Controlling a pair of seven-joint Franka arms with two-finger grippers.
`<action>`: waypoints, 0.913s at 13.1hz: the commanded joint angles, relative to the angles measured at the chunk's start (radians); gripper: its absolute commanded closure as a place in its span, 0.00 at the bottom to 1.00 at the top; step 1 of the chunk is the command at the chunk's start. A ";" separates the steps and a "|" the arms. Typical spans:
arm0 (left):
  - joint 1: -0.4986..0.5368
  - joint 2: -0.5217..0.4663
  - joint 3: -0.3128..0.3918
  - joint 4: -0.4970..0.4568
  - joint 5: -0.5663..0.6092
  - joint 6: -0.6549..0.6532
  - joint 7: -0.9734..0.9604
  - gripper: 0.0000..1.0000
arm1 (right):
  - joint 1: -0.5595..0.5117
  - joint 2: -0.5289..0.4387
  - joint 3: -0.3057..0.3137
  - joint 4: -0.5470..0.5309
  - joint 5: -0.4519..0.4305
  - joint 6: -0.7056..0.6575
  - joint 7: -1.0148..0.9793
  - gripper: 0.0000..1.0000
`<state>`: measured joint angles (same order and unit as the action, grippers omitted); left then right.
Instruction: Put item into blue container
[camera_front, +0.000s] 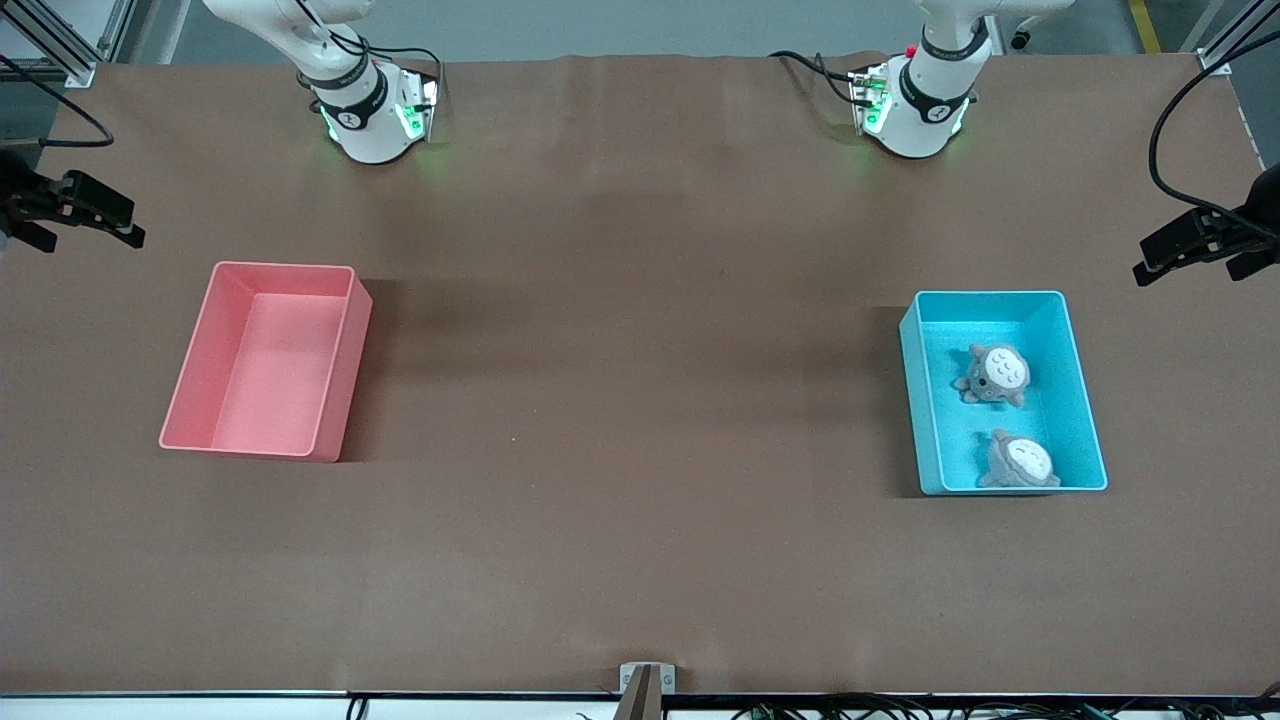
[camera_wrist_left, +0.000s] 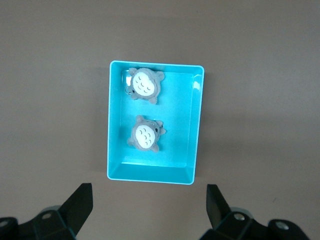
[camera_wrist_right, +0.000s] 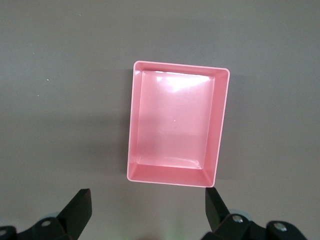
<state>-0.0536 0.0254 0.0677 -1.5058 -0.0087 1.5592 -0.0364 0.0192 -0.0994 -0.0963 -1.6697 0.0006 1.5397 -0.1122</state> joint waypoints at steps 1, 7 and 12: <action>-0.002 -0.048 0.015 -0.013 -0.030 -0.008 0.015 0.00 | -0.008 -0.031 0.009 -0.030 0.006 0.007 -0.007 0.00; -0.014 -0.071 0.001 -0.030 -0.017 0.004 -0.010 0.00 | -0.007 -0.031 0.009 -0.030 0.006 0.007 -0.009 0.00; -0.009 -0.071 -0.008 -0.028 -0.014 0.004 0.000 0.00 | -0.007 -0.034 0.009 -0.030 0.007 -0.004 -0.009 0.00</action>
<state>-0.0613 -0.0325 0.0591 -1.5243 -0.0140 1.5570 -0.0408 0.0193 -0.0994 -0.0950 -1.6697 0.0006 1.5387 -0.1122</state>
